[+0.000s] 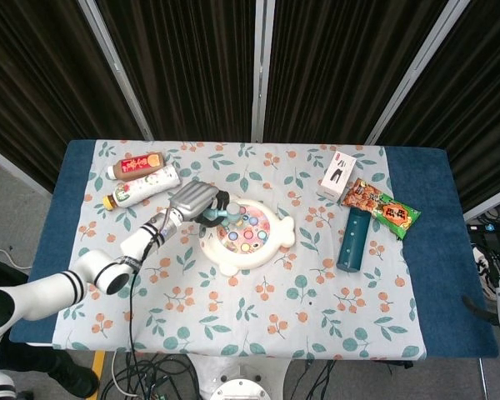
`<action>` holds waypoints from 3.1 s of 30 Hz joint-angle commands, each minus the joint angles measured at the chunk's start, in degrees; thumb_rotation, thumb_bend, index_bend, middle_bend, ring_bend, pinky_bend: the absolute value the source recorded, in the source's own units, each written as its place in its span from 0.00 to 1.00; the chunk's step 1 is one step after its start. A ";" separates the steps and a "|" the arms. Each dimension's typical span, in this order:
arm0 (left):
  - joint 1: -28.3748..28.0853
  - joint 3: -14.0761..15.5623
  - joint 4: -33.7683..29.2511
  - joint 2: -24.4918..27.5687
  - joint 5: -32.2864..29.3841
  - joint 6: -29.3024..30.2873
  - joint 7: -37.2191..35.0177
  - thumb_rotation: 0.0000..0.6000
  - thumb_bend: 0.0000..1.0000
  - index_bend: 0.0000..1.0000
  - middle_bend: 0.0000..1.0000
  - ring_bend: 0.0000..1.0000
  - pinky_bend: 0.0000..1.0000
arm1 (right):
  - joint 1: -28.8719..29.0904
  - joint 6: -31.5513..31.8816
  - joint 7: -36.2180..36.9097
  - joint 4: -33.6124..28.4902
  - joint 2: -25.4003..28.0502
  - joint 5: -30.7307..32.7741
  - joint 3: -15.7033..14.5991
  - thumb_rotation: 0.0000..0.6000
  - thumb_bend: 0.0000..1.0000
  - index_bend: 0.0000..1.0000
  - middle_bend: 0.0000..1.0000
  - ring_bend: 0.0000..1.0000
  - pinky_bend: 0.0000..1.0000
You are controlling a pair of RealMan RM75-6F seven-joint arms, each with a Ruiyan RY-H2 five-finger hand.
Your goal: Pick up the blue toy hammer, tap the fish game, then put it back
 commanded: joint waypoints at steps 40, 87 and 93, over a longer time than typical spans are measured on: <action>1.16 1.02 0.26 -0.04 1.07 -0.88 -2.87 1.00 0.52 0.69 0.70 0.58 0.74 | 0.25 -0.35 0.04 0.12 -0.09 -0.13 0.18 1.00 0.05 0.15 0.23 0.00 0.02; 21.11 12.27 2.73 1.62 11.10 16.96 -9.79 1.00 0.46 0.42 0.44 0.31 0.50 | 0.21 0.61 -1.66 -2.13 -0.06 -2.02 -0.40 1.00 0.05 0.15 0.23 0.00 0.03; 21.53 12.37 2.39 1.88 11.37 17.24 -9.21 1.00 0.38 0.35 0.38 0.27 0.48 | -0.19 1.28 -1.52 -2.17 -0.17 -2.24 -0.50 1.00 0.07 0.15 0.23 0.00 0.03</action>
